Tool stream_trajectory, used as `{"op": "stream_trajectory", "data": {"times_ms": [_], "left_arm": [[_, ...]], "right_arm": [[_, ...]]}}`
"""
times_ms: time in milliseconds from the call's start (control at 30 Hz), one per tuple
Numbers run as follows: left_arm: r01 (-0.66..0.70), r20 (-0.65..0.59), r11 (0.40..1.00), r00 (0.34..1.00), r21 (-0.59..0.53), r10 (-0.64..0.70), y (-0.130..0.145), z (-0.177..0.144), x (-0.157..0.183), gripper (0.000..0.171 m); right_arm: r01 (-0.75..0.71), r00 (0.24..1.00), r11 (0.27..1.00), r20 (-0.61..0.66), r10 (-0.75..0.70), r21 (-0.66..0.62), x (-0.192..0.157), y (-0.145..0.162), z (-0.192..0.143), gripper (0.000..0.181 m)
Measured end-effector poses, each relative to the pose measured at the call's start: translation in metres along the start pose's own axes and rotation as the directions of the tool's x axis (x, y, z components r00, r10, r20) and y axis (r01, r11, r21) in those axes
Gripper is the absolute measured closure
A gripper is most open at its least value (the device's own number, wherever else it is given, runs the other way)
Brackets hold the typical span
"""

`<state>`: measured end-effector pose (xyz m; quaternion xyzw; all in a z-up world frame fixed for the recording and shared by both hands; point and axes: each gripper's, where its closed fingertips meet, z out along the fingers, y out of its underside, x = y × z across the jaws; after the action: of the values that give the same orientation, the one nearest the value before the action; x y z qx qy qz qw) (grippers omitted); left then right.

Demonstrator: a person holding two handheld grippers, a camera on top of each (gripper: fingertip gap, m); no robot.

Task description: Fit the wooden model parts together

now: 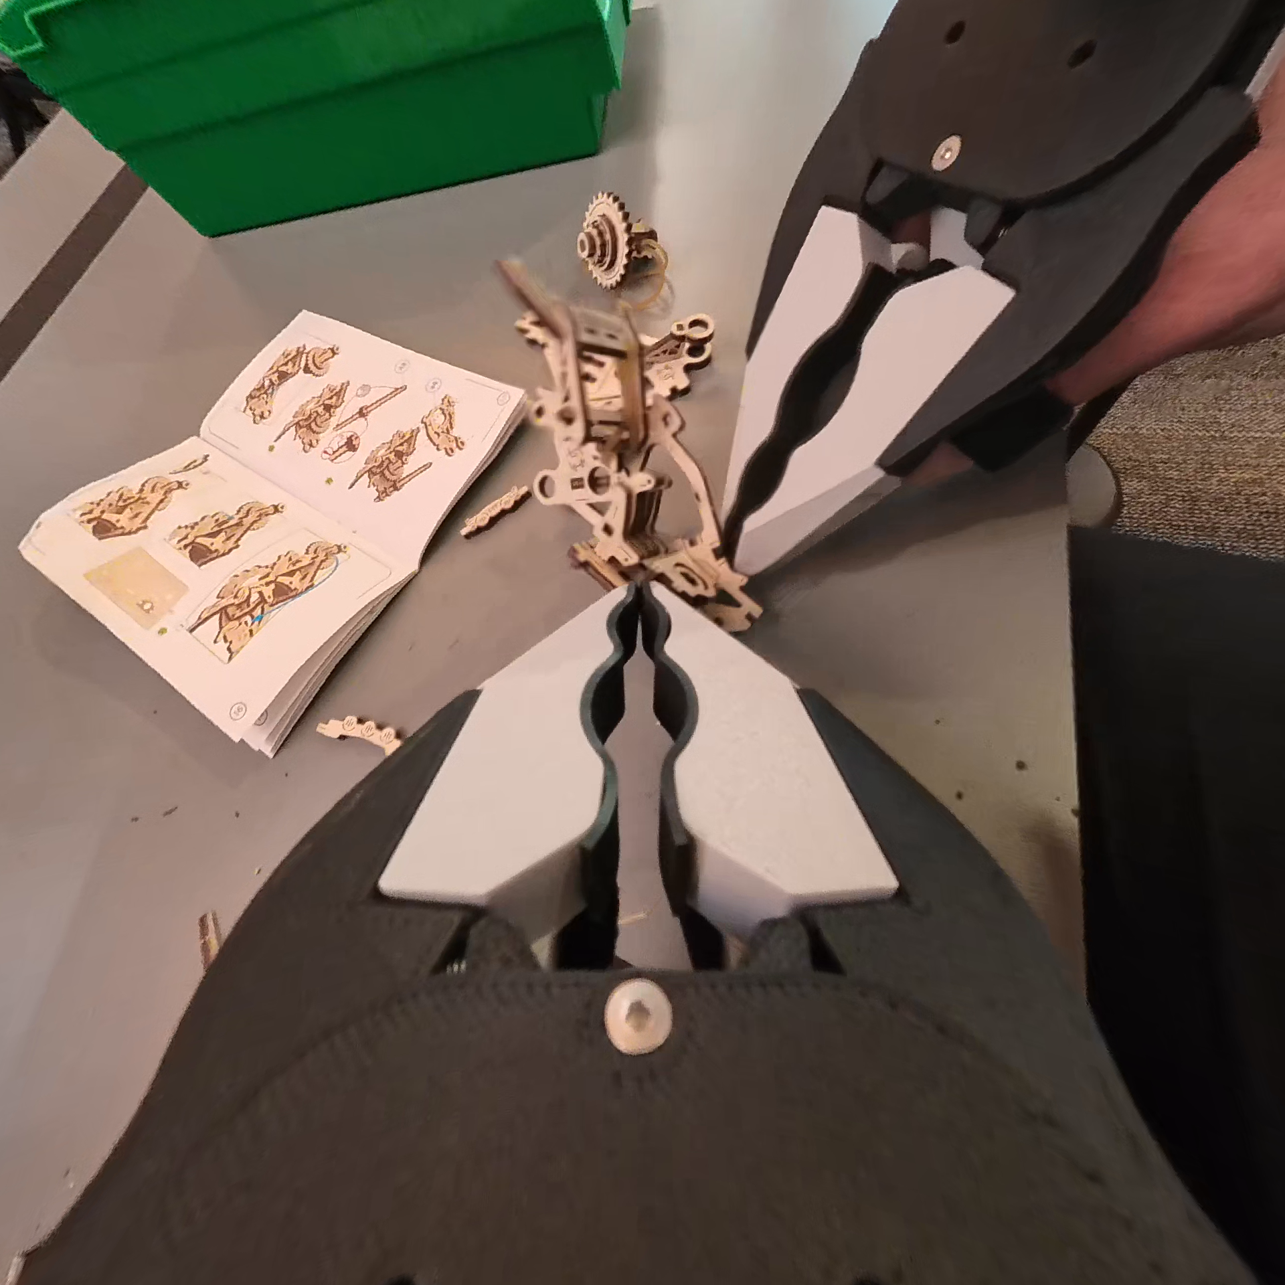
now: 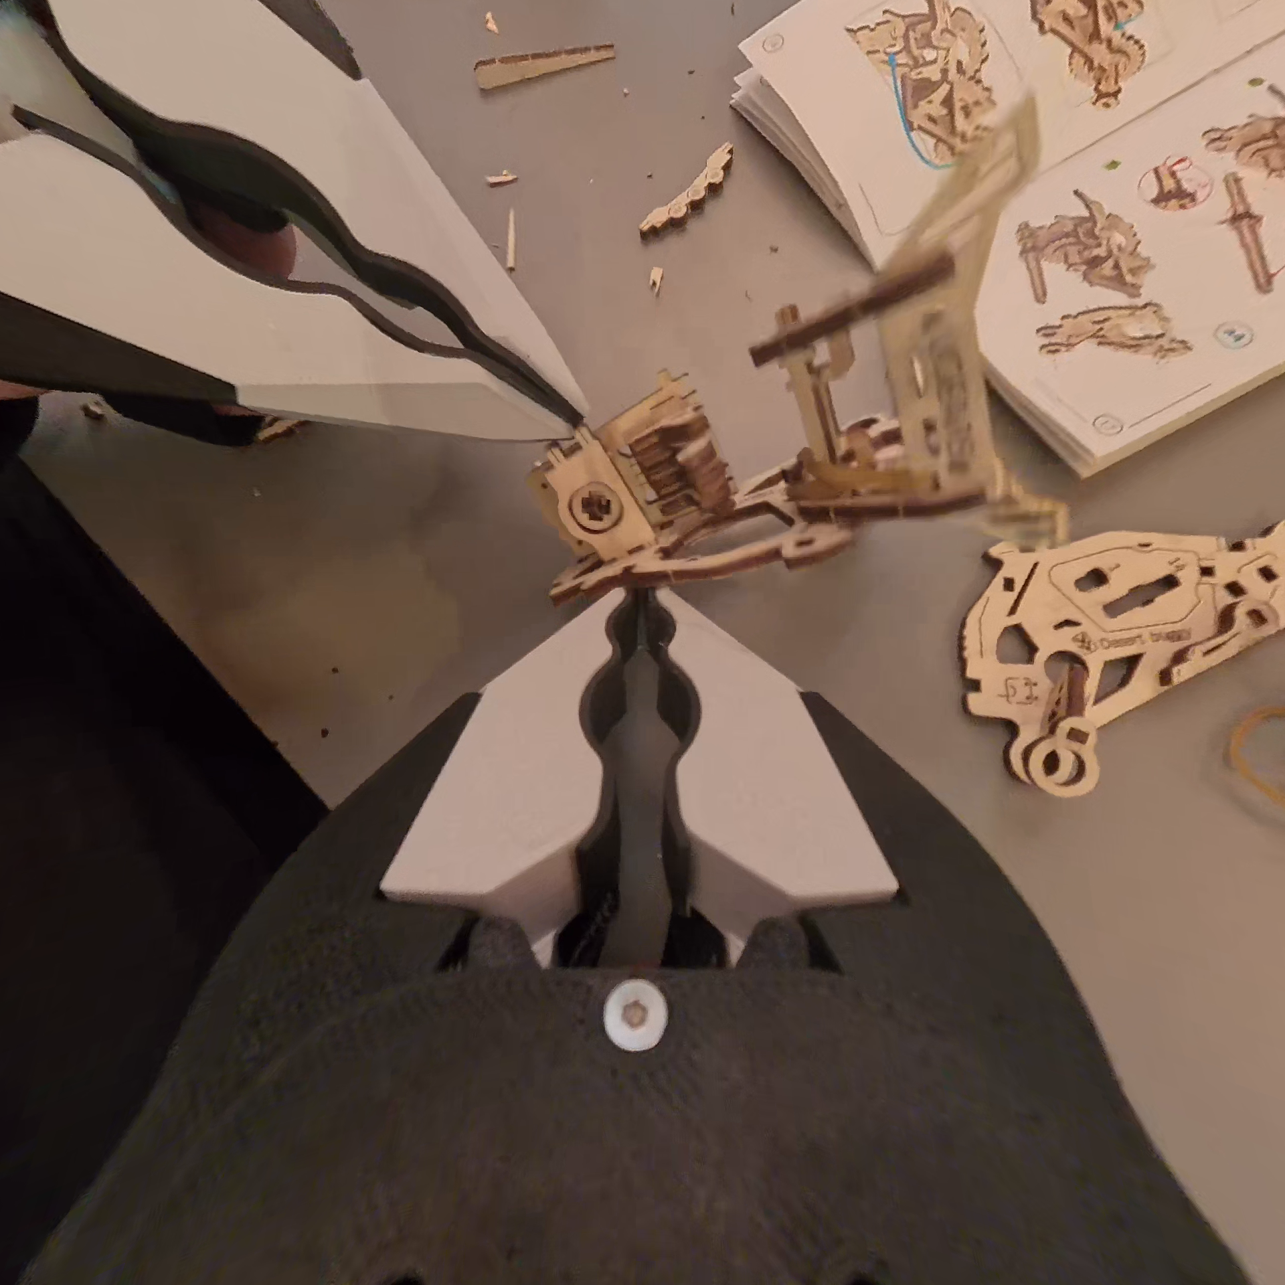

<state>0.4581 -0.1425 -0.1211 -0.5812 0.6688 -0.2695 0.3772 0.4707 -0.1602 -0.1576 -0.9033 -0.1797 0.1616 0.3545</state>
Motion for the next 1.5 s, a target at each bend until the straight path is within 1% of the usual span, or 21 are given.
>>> {"op": "stream_trajectory", "data": {"times_ms": [200, 300, 367, 433, 500, 533, 600, 667, 767, 933, 1000, 1067, 1167, 1267, 1500], "left_arm": [[-0.015, -0.002, 1.0, 1.0, -0.008, 0.015, -0.004, 0.001, 0.001, 0.171], [-0.023, -0.027, 1.0, 0.999, 0.004, 0.023, -0.007, 0.0, 0.007, 0.171], [-0.032, -0.041, 0.999, 0.999, 0.007, 0.032, -0.008, 0.001, 0.012, 0.171], [-0.016, -0.05, 1.0, 0.999, 0.001, 0.016, -0.006, 0.003, 0.012, 0.171], [0.031, -0.065, 0.999, 0.997, 0.007, -0.03, -0.005, 0.004, 0.01, 0.171], [0.046, -0.072, 0.999, 0.996, 0.014, -0.045, -0.005, 0.004, 0.009, 0.171], [0.068, -0.087, 0.997, 0.994, 0.022, -0.066, -0.005, 0.004, 0.008, 0.171], [0.079, -0.107, 0.997, 0.991, 0.02, -0.077, -0.004, 0.006, 0.01, 0.171], [0.089, -0.121, 0.996, 0.989, 0.011, -0.087, -0.001, 0.009, 0.011, 0.17], [0.148, -0.176, 0.989, 0.974, 0.006, -0.145, 0.004, 0.011, 0.012, 0.171], [0.167, -0.192, 0.986, 0.968, 0.015, -0.161, 0.002, 0.011, 0.011, 0.171], [0.18, -0.218, 0.984, 0.96, 0.01, -0.174, 0.002, 0.012, 0.012, 0.171], [0.184, -0.248, 0.983, 0.952, -0.014, -0.181, 0.003, 0.015, 0.013, 0.171], [0.219, -0.29, 0.975, 0.931, -0.035, -0.22, 0.003, 0.018, 0.013, 0.171], [0.266, -0.348, 0.962, 0.897, -0.07, -0.273, 0.004, 0.021, 0.011, 0.171]], "right_arm": [[-0.013, 0.999, 0.999, 0.037, 0.014, -0.031, -0.002, 0.01, -0.013, 0.18], [0.016, 0.999, 1.0, 0.03, -0.017, 0.018, -0.004, 0.005, -0.026, 0.181], [0.051, 0.999, 0.996, 0.015, -0.052, 0.076, -0.006, -0.003, -0.034, 0.181], [0.078, 0.997, 0.992, -0.024, -0.076, 0.104, -0.006, -0.008, -0.038, 0.18], [0.128, 0.991, 0.981, -0.066, -0.119, 0.143, -0.009, -0.015, -0.04, 0.174], [0.157, 0.985, 0.975, -0.09, -0.144, 0.158, -0.01, -0.018, -0.041, 0.175], [0.215, 0.971, 0.964, -0.141, -0.194, 0.159, -0.011, -0.022, -0.041, 0.172], [0.243, 0.96, 0.958, -0.179, -0.215, 0.152, -0.01, -0.026, -0.04, 0.177], [0.232, 0.958, 0.965, -0.201, -0.204, 0.125, -0.005, -0.025, -0.033, 0.175], [0.213, 0.965, 0.97, -0.178, -0.191, 0.116, -0.005, -0.026, -0.03, 0.175], [0.195, 0.973, 0.974, -0.145, -0.178, 0.117, -0.008, -0.025, -0.029, 0.173], [0.187, 0.975, 0.975, -0.142, -0.17, 0.118, -0.007, -0.025, -0.029, 0.174], [0.174, 0.979, 0.979, -0.123, -0.161, 0.101, -0.007, -0.025, -0.028, 0.175], [0.174, 0.98, 0.981, -0.112, -0.164, 0.088, -0.007, -0.024, -0.027, 0.174], [0.166, 0.981, 0.981, -0.116, -0.155, 0.097, -0.007, -0.027, -0.024, 0.173]]}}
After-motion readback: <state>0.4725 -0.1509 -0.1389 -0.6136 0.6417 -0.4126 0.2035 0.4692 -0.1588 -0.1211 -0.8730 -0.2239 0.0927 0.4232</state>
